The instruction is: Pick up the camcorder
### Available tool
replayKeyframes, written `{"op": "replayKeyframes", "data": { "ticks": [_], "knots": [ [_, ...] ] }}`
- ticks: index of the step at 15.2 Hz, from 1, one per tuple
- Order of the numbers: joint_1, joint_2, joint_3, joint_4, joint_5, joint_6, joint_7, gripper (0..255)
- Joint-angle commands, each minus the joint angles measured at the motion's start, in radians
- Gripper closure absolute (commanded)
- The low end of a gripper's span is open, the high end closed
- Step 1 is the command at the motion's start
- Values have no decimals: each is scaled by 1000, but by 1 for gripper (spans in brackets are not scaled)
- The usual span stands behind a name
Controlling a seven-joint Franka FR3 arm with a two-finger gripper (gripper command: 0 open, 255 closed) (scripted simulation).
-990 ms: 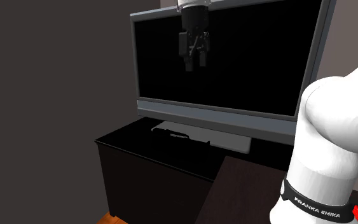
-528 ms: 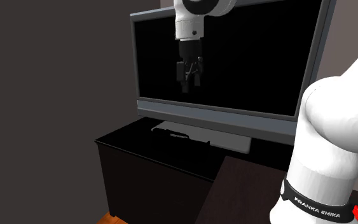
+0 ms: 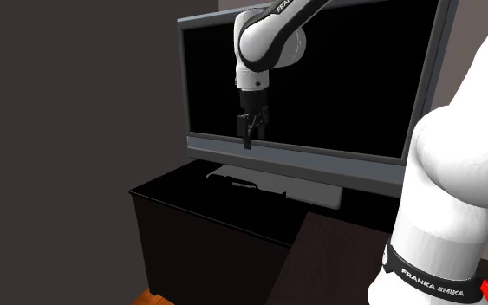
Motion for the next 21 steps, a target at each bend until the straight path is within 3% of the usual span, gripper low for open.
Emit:
{"op": "replayKeyframes", "data": {
  "ticks": [1,9,15,21],
  "knots": [
    [-1,83,-24,17,7,74,-27,0],
    [-19,404,-81,129,112,301,-180,0],
    [-82,651,-51,271,239,410,-315,0],
    [-106,735,-28,292,270,473,-336,0]
  ]
}}
